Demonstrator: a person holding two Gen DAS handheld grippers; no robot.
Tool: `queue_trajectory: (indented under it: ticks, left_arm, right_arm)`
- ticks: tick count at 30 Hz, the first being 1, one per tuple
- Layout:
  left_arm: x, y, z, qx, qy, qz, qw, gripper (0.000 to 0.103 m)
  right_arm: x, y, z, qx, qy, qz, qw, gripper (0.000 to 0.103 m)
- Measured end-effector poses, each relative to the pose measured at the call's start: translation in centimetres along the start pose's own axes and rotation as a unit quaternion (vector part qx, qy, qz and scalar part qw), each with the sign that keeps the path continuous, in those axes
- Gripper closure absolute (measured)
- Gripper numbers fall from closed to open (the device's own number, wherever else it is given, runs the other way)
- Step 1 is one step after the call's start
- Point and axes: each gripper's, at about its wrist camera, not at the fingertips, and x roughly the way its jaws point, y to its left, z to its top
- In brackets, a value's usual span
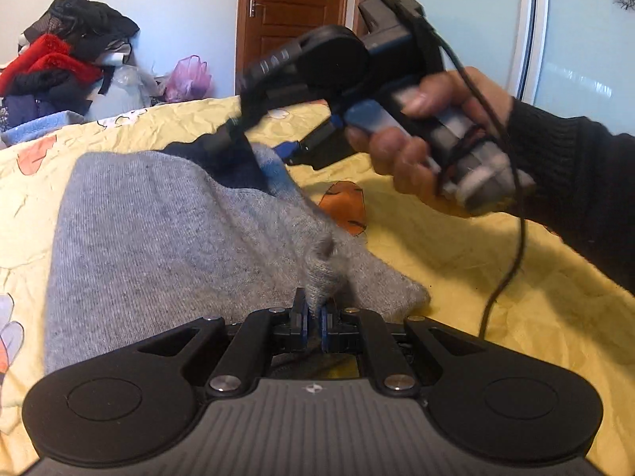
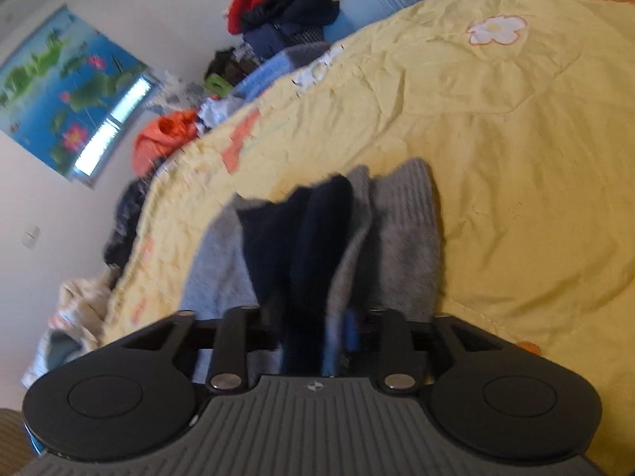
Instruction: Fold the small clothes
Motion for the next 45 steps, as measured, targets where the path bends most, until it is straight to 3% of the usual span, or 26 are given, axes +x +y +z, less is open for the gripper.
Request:
queue_trajectory:
  ticks: [2, 3, 4, 5, 6, 9, 11, 13, 15, 17, 18, 19, 21, 23, 25, 27, 30, 34, 35, 36, 37, 38, 41, 45]
  left_arm:
    - [0.1, -1.3, 0.3, 0.027, -0.003, 0.011, 0.9996, 0.097]
    - [0.0, -1.8, 0.2, 0.044, -0.005, 0.016, 0.9989, 0.097]
    - [0.0, -2.3, 0.0, 0.06, -0.007, 0.02, 0.998, 0.097]
    - [-0.2, -2.9, 0.0, 0.069, -0.009, 0.019, 0.9974, 0.097]
    - [-0.1, -3.0, 0.0, 0.072, -0.01, 0.012, 0.9973, 0.097]
    - [0.5, -3.2, -0.5, 0.068, 0.003, 0.002, 0.9977, 0.097]
    - [0.8, -2.9, -0.9, 0.072, -0.012, -0.001, 0.9974, 0.098]
    - [0.4, -2.8, -1.0, 0.065, -0.019, -0.005, 0.9977, 0.097]
    - [-1.2, -2.5, -1.2, 0.056, -0.037, -0.018, 0.9975, 0.096]
    - [-4.1, -2.2, -2.4, 0.081, -0.064, -0.026, 0.9943, 0.095]
    - [-5.8, -1.9, -3.2, 0.101, -0.08, -0.016, 0.9916, 0.095]
    - [-7.1, -1.4, -4.2, 0.118, -0.092, 0.004, 0.9887, 0.093]
    - [-8.8, 0.1, -6.5, 0.146, -0.097, 0.061, 0.9827, 0.092]
    - [-8.9, 2.1, -7.9, 0.136, -0.068, 0.115, 0.9818, 0.092]
    - [-8.3, 4.3, -8.5, 0.102, -0.033, 0.137, 0.9847, 0.092]
    - [-8.3, 5.4, -8.7, 0.078, -0.023, 0.136, 0.9874, 0.092]
    - [-8.4, 5.4, -8.8, 0.074, -0.03, 0.124, 0.9891, 0.092]
    - [-7.2, 5.1, -7.7, 0.075, -0.02, 0.113, 0.9906, 0.074]
    - [-7.2, 5.1, -7.5, 0.07, -0.02, 0.114, 0.9908, 0.074]
    - [-7.3, 4.9, -7.7, 0.066, -0.02, 0.115, 0.991, 0.074]
    - [-7.3, 5.0, -7.6, 0.063, -0.022, 0.114, 0.9912, 0.074]
    - [-7.3, 5.0, -7.1, 0.062, -0.02, 0.119, 0.9907, 0.074]
    - [-7.2, 5.0, -6.3, 0.063, -0.003, 0.108, 0.9922, 0.074]
    - [-9.6, 5.0, -6.5, 0.077, -0.019, 0.101, 0.9917, 0.073]
  right_arm:
    - [0.3, 0.0, 0.8, 0.009, -0.016, 0.009, 1.0, 0.044]
    - [0.8, 0.2, 1.3, 0.011, -0.019, 0.005, 1.0, 0.047]
    - [1.2, 0.4, 1.6, 0.005, -0.016, -0.007, 1.0, 0.074]
    - [2.0, 0.9, 1.9, -0.01, -0.003, -0.029, 1.0, 0.086]
    - [2.2, 1.3, 1.8, -0.03, -0.001, -0.045, 0.999, 0.086]
    - [0.6, 1.4, 1.6, -0.056, -0.026, -0.039, 0.997, 0.087]
    - [0.1, -1.2, 1.5, -0.027, -0.027, -0.062, 0.997, 0.088]
    - [-0.1, -3.3, 1.0, 0.003, -0.039, -0.049, 0.998, 0.088]
    - [-0.7, -3.3, 0.4, 0.021, -0.052, -0.043, 0.997, 0.074]
    - [-2.6, -2.9, -0.3, 0.062, -0.074, -0.043, 0.994, 0.033]
    - [-4.0, -2.6, -1.2, 0.074, -0.096, -0.034, 0.992, 0.03]
    - [-5.6, -2.2, -2.4, 0.072, -0.112, -0.015, 0.991, 0.032]
    - [-7.6, -1.2, -5.1, 0.052, -0.098, 0.008, 0.994, 0.036]
    - [-8.8, 0.2, -7.9, 0.018, -0.086, -0.03, 0.996, 0.049]
    - [-9.3, 1.1, -10.5, -0.004, -0.074, -0.051, 0.996, 0.056]
    - [-9.0, 1.9, -11.9, -0.014, -0.053, -0.048, 0.997, 0.056]
    - [-8.0, 3.4, -13.1, -0.047, -0.035, -0.08, 0.995, 0.056]
    - [-6.8, 3.6, -13.2, -0.049, -0.009, -0.095, 0.994, 0.056]
    - [-6.7, 3.5, -13.1, -0.045, -0.009, -0.092, 0.995, 0.058]
    - [-6.9, 3.6, -13.1, -0.043, -0.011, -0.091, 0.995, 0.062]
    - [-7.1, 3.8, -13.3, -0.048, -0.01, -0.09, 0.995, 0.082]
    - [-7.0, 3.8, -13.3, -0.05, -0.009, -0.085, 0.995, 0.088]
    - [-7.8, 4.8, -13.6, -0.07, -0.024, -0.082, 0.994, 0.088]
    - [-8.5, 4.5, -13.5, -0.07, -0.027, -0.085, 0.994, 0.088]
